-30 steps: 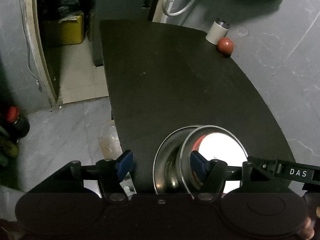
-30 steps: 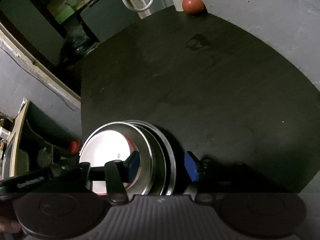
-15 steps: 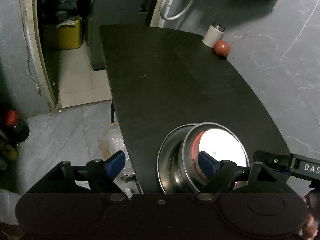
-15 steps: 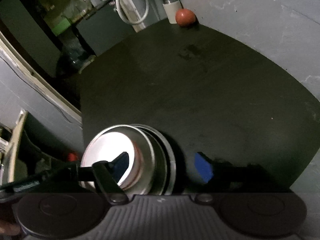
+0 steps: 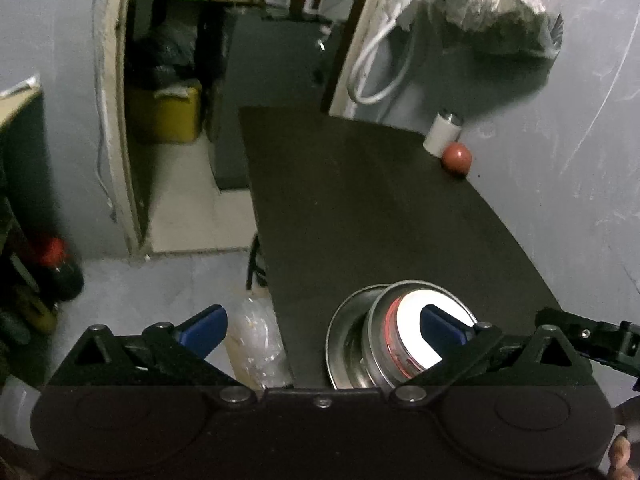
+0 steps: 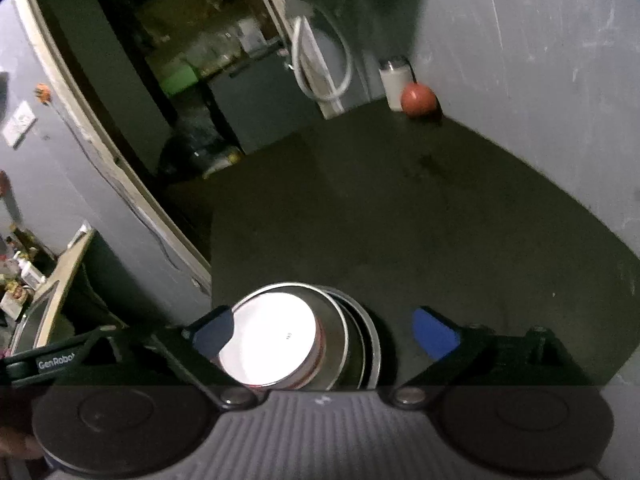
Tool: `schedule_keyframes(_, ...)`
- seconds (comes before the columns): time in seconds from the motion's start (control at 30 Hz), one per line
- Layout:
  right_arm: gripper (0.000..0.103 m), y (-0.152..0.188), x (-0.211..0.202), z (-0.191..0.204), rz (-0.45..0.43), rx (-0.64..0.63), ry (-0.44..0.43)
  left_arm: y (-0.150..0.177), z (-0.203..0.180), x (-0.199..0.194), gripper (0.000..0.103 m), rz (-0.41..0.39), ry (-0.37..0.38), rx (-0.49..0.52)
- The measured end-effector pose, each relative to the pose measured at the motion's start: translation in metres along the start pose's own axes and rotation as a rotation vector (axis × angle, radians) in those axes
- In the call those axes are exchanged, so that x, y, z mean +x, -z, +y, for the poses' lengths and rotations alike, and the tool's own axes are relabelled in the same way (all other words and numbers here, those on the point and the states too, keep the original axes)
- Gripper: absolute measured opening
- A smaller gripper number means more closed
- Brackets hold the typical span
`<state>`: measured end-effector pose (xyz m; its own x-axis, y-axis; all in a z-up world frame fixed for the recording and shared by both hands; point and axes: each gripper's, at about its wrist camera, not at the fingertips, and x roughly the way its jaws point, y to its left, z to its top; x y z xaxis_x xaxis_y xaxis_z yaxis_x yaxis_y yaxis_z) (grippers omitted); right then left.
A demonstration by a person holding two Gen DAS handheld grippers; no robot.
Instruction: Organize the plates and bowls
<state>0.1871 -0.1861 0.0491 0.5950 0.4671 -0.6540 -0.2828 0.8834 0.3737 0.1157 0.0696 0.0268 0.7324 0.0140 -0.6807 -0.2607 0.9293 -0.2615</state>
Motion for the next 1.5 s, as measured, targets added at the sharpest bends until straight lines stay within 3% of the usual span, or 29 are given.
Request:
schedule_keyframes(0.23,0.103,0.009,-0.026,-0.004,-0.083,-0.032,-0.042,0.021,-0.008,-0.038,0.102,-0.129,-0.051,0.019)
schedule_keyframes(0.53,0.103,0.037,-0.066,-0.003,-0.163,-0.076,-0.023,0.054,0.0,-0.072,0.102,-0.22,0.013,0.061)
schedule_keyframes(0.93,0.103,0.09,-0.096,0.031,-0.291,-0.054,0.102,0.081,0.042,-0.101,0.102,-0.213,0.07,0.202)
schedule_keyframes(1.17,0.103,0.125,-0.106,0.05,-0.278,-0.025,0.181,0.095,0.059,-0.11,0.102,-0.199,0.119,0.226)
schedule_keyframes(1.5,0.103,0.156,-0.117,0.062,-0.247,-0.014,0.23,0.105,0.067,-0.11,0.102,-0.166,0.148,0.273)
